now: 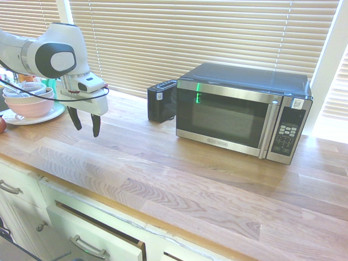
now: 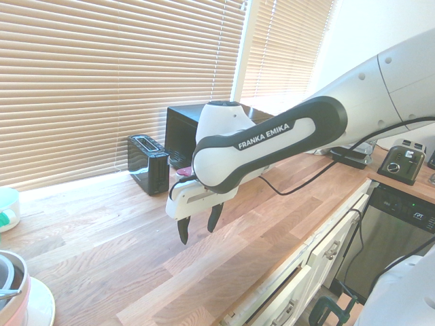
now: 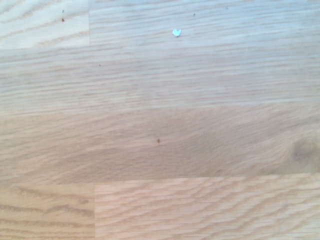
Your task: Press the toaster
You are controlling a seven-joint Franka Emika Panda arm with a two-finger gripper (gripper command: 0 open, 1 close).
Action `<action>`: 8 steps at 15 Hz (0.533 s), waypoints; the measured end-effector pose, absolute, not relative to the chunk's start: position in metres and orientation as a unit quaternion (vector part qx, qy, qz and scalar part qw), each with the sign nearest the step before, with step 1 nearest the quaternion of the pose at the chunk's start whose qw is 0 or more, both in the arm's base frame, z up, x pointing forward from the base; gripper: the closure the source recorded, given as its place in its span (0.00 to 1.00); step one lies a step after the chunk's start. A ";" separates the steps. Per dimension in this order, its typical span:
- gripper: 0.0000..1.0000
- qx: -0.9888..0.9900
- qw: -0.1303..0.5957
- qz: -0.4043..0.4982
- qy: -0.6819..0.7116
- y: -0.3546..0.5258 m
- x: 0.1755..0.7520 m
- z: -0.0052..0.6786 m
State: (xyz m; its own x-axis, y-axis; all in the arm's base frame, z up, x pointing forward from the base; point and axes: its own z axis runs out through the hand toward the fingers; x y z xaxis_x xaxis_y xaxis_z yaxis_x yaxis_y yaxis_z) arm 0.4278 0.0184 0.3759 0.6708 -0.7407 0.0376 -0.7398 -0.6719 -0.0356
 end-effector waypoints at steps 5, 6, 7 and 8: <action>0.00 -0.914 0.009 -0.052 0.403 0.008 0.435 0.380; 0.00 -0.912 0.012 -0.066 0.404 0.005 0.439 0.384; 0.00 -0.911 0.015 -0.082 0.404 0.003 0.442 0.388; 0.00 -0.909 0.018 -0.096 0.404 0.001 0.446 0.394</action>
State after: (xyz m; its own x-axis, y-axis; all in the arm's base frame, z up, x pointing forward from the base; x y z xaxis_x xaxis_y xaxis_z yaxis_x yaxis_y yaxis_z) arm 0.4462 0.0011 0.3940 0.6548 -0.7386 0.1606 -0.7315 -0.6727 -0.1114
